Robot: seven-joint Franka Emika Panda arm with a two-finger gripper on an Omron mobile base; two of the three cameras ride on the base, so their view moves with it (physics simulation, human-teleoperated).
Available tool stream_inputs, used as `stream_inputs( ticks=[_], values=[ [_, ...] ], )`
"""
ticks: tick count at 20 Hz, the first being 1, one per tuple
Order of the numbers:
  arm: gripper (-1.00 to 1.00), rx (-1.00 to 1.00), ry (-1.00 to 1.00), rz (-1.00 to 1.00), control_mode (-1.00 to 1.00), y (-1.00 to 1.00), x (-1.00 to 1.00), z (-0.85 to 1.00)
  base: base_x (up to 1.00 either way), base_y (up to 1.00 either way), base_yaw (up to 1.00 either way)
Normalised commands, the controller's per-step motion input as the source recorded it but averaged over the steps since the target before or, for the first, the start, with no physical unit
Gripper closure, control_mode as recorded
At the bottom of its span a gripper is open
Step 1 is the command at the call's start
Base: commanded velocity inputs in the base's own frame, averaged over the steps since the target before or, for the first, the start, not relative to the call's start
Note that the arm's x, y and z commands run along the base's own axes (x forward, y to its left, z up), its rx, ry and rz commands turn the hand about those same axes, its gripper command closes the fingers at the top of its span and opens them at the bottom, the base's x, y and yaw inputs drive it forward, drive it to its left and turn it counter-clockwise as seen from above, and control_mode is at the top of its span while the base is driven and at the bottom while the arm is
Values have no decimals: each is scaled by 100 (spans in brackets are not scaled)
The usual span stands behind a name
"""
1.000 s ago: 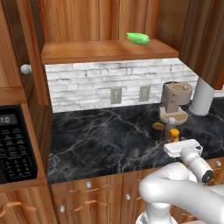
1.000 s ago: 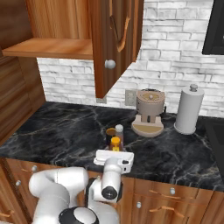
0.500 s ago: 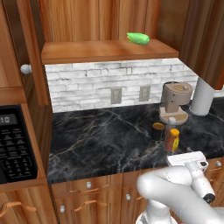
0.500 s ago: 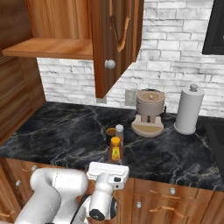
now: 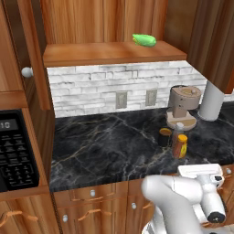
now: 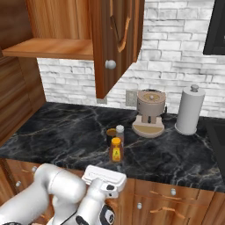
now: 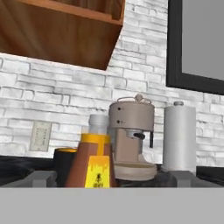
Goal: Pick the cinnamon and honey bottle from the cabinet and place them next to the mug.
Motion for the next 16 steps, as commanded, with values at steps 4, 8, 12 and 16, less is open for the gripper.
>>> stream_inputs(
  ticks=[4, 8, 12, 16],
  values=[
    [-100, 0, -41, 7, -100, 49, -100, 100, 0, 0, 0],
    [-100, 0, -48, 18, -100, 16, -76, 100, 0, 0, 0],
    [-100, -1, -56, 18, -100, 6, -74, 100, 0, 0, 0],
    [-100, -4, -68, 8, -100, 10, -100, 100, 0, 0, 0]
  ],
)
